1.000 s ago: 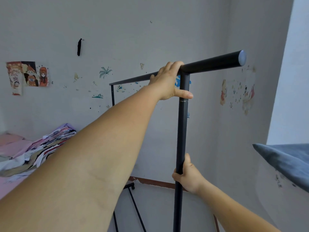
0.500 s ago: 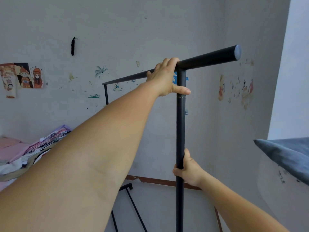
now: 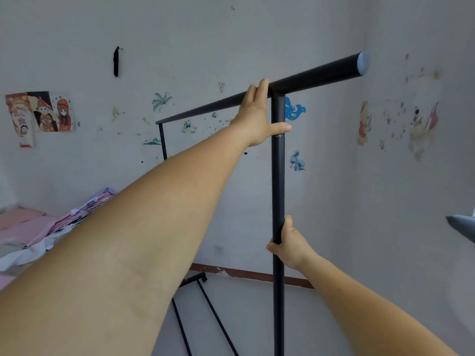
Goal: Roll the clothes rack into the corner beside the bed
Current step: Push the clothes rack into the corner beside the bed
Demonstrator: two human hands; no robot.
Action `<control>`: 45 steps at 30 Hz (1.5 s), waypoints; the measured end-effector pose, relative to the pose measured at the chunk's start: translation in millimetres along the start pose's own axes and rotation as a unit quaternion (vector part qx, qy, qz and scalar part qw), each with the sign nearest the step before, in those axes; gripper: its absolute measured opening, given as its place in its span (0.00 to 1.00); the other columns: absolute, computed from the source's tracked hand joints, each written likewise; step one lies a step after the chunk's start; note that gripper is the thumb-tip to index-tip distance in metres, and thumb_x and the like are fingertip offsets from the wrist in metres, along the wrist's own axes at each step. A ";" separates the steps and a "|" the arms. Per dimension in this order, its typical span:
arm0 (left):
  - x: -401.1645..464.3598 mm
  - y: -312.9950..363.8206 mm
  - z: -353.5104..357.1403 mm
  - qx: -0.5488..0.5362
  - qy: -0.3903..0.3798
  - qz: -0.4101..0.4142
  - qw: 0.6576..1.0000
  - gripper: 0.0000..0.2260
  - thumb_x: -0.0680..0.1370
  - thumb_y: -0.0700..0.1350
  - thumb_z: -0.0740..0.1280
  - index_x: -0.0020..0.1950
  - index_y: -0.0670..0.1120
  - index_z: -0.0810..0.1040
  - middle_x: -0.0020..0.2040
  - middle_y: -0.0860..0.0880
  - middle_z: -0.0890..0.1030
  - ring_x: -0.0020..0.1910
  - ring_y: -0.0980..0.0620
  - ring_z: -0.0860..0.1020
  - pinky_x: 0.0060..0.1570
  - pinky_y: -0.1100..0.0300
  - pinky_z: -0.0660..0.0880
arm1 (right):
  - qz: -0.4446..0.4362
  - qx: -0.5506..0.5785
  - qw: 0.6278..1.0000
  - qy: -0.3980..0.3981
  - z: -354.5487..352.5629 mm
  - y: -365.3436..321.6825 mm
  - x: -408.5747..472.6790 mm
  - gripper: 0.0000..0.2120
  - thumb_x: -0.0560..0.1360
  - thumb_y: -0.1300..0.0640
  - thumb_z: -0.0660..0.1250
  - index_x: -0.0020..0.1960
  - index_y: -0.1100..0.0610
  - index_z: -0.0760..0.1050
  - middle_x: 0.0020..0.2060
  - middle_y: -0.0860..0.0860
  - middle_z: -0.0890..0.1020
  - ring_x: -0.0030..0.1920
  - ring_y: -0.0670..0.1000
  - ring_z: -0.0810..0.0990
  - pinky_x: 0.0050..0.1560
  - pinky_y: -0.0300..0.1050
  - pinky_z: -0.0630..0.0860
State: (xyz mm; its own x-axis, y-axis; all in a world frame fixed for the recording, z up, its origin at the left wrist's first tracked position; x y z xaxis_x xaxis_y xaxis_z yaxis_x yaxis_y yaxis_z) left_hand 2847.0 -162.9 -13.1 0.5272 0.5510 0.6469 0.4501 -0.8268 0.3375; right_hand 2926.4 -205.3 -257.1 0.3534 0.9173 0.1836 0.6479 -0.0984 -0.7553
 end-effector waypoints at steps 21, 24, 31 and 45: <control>11.6 -125.9 30.9 -0.064 -0.055 -0.109 0.990 0.23 0.78 0.48 0.63 0.71 0.46 0.62 0.57 0.42 0.79 0.57 0.45 0.76 0.57 0.54 0.71 | -0.018 -0.002 0.999 -0.038 70.5 -24.8 109.9 0.22 0.75 0.62 0.64 0.63 0.56 0.55 0.35 0.50 0.71 0.34 0.48 0.72 0.34 0.40 0.71; 17.0 -137.4 37.7 -0.092 -0.044 -0.114 0.988 0.20 0.78 0.46 0.63 0.69 0.46 0.65 0.53 0.41 0.81 0.54 0.45 0.78 0.59 0.52 0.73 | -0.030 0.000 0.998 -0.053 76.0 -24.1 127.5 0.22 0.75 0.62 0.64 0.63 0.56 0.55 0.36 0.50 0.71 0.35 0.49 0.72 0.35 0.41 0.72; 34.6 -166.8 75.7 -0.197 -0.079 -0.175 0.961 0.13 0.77 0.45 0.66 0.61 0.49 0.71 0.47 0.50 0.81 0.46 0.51 0.79 0.55 0.53 0.74 | -0.053 0.022 0.994 -0.095 72.2 -13.8 167.0 0.22 0.75 0.62 0.64 0.61 0.53 0.54 0.38 0.52 0.71 0.35 0.49 0.72 0.35 0.42 0.74; 54.3 -147.5 162.7 -0.351 -0.122 -0.158 0.915 0.13 0.77 0.42 0.66 0.61 0.47 0.73 0.48 0.46 0.80 0.48 0.47 0.80 0.49 0.50 0.81 | -0.009 0.082 0.997 -0.010 17.5 53.8 177.7 0.21 0.73 0.55 0.69 0.61 0.51 0.62 0.41 0.47 0.77 0.41 0.48 0.79 0.41 0.40 0.78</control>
State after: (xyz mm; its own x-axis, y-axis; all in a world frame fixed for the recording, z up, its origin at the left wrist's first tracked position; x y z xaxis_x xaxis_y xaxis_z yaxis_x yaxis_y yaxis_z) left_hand 2926.4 7.4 -139.0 0.6342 0.7131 0.2989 0.0789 -0.4443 0.8924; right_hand 3012.2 -40.8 -276.1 0.3279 0.9262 0.1861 0.5348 -0.0196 -0.8448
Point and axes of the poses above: each hand's wrist, its own x-axis towards the middle knuckle, its own z-axis out of the palm, y = z × x, the point moved 6 cm from there along x, towards the middle knuckle
